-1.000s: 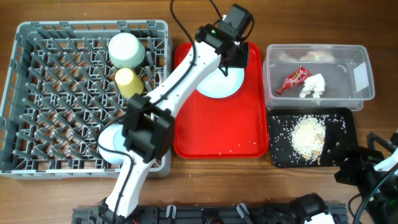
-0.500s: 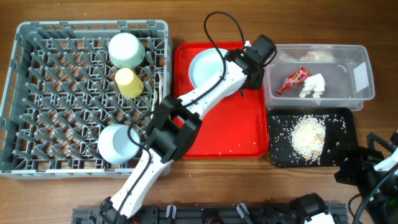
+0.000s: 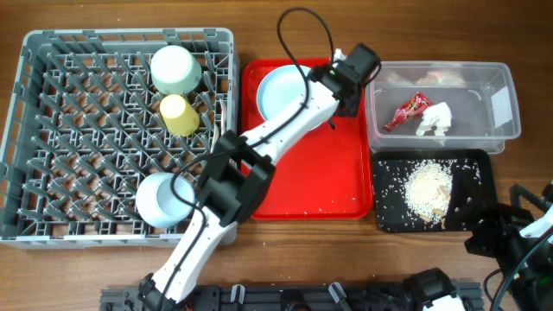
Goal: Sort waste into correct bins and load items into the dishwasher rack
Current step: 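Reach the left gripper to the light-blue plate edge and grasp it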
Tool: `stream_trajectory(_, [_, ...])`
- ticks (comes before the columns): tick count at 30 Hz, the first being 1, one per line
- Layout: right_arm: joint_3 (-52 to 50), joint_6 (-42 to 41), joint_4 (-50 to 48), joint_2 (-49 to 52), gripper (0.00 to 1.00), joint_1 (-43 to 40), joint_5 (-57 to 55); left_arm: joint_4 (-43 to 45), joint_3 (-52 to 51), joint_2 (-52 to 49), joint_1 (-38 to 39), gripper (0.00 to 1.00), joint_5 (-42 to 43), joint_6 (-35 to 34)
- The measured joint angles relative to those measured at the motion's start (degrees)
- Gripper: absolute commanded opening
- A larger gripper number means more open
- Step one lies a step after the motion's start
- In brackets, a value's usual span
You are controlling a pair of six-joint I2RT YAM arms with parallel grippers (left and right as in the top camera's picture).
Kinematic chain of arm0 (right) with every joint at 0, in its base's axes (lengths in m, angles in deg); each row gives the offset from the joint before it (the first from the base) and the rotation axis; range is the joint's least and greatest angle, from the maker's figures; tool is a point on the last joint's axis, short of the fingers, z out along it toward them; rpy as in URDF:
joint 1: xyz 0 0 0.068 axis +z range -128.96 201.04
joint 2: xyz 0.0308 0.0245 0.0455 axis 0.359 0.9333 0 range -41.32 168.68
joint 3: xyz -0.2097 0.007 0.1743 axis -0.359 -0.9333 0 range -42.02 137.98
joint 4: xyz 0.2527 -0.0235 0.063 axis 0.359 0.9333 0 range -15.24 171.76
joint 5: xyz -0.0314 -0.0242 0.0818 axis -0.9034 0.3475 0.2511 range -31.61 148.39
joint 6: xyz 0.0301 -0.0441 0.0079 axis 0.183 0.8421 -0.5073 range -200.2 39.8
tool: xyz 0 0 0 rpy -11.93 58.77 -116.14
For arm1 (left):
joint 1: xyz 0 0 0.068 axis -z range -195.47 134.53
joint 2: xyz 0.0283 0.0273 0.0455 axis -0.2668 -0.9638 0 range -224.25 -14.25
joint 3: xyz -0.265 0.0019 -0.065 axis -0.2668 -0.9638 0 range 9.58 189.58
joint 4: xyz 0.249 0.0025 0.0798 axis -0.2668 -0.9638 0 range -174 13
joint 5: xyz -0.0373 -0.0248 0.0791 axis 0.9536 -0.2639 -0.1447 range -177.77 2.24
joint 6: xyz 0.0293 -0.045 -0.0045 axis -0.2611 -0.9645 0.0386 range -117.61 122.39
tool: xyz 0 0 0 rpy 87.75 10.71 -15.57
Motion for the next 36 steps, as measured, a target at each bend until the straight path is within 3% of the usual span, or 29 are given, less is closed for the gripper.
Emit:
stream_trajectory(14, [0.0, 0.02, 0.02, -0.02, 1.0, 0.0, 0.0, -0.31, -0.68, -3.32, -0.85, 0.17, -0.02, 0.0])
stream_trajectory(18, [0.0, 0.0, 0.02, -0.02, 1.0, 0.0, 0.0, -0.44, -0.66, -3.8, -0.59, 0.11, 0.04, 0.0])
stream_trajectory(25, [0.0, 0.0, 0.02, 0.0, 1.0, 0.0, 0.0, -1.79, -0.63, -3.91, -0.61, 0.1, -0.66, 0.0])
stream_trajectory(29, [0.0, 0.0, 0.02, -0.02, 1.0, 0.0, 0.0, -5.33, -0.7, -3.15, -1.6, 0.17, -0.92, 0.0])
stream_trajectory(36, [0.0, 0.0, 0.02, -0.02, 1.0, 0.0, 0.0, -6.05, -1.16, 1.46, -4.42, 0.2, -1.57, 0.0])
